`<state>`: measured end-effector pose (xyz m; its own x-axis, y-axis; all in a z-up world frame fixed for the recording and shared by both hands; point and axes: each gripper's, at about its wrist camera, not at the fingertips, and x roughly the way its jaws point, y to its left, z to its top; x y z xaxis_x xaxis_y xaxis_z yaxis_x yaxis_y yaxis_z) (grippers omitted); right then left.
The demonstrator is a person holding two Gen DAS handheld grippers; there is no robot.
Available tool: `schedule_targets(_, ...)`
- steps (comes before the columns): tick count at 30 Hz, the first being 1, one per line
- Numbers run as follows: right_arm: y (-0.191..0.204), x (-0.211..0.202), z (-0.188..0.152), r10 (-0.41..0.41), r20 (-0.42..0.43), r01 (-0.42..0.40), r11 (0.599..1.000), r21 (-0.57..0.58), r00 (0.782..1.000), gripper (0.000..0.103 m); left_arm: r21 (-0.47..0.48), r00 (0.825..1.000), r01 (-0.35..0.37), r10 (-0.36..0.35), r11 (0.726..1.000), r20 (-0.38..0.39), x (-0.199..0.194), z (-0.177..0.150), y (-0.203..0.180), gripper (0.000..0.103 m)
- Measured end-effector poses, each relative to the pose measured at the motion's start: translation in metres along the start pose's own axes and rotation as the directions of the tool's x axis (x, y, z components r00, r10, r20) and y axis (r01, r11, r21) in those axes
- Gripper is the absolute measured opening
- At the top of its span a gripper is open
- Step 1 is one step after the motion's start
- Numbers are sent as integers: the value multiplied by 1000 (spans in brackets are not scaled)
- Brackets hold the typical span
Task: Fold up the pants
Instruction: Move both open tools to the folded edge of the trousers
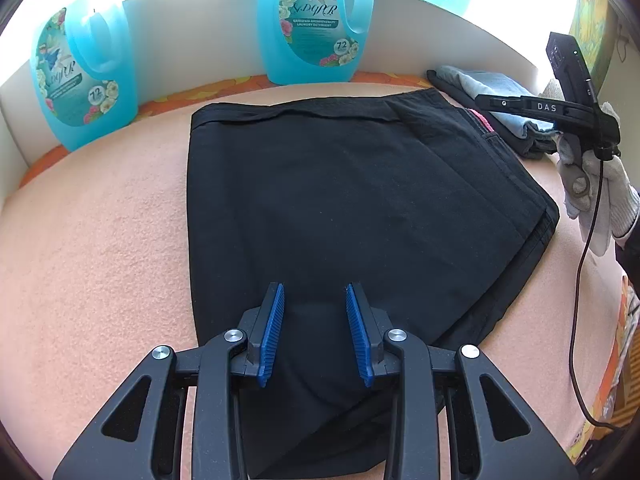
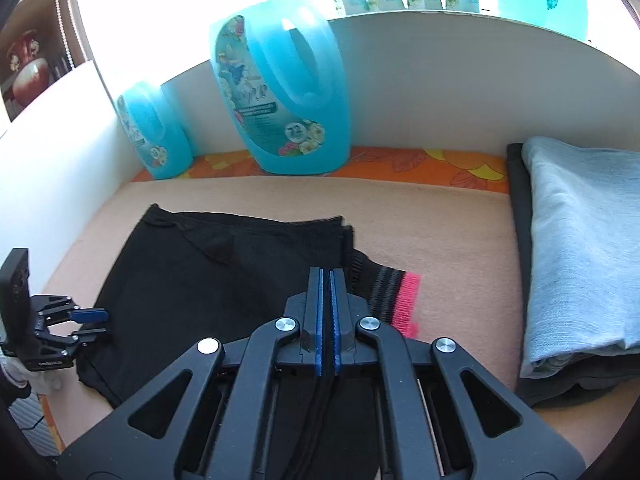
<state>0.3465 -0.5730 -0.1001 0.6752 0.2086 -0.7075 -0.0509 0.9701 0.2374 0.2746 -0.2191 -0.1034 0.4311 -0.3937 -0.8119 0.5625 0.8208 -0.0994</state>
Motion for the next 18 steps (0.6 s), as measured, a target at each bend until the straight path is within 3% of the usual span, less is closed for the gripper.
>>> schedule_targets(3, -10, -5, 2, 63, -5, -62, 996, 58, 998, 4, -36, 1000, 2, -1, 999, 19, -14, 0, 8, 31)
schedule_targets(7, 14, -12, 3, 102, -26, -103, 995, -17, 994, 4, -101, 998, -17, 24, 995, 63, -43, -3, 26, 32)
schedule_targets(9, 29, -12, 4, 125, -40, -126, 991, -33, 991, 5, -154, 997, -20, 31, 988, 69, -51, -6, 37, 52)
schedule_targets(10, 36, -11, 4, 139, -46, -140, 989, -35, 989, 5, -182, 998, -9, 21, 983, 66, -52, -8, 42, 52)
schedule_targets(11, 43, -11, 5, 154, -51, -156, 987, -34, 987, 8, -209, 998, -1, 14, 978, 58, -52, -10, 48, 52)
schedule_targets(14, 68, -7, 8, 204, -68, -207, 978, -40, 977, 35, -263, 999, 5, 5, 965, 38, -44, -17, 55, 52)
schedule_targets(18, 114, 7, 13, 234, -111, -246, 963, -112, 966, 36, -309, 999, 41, -35, 950, 27, -31, -24, 60, 52)
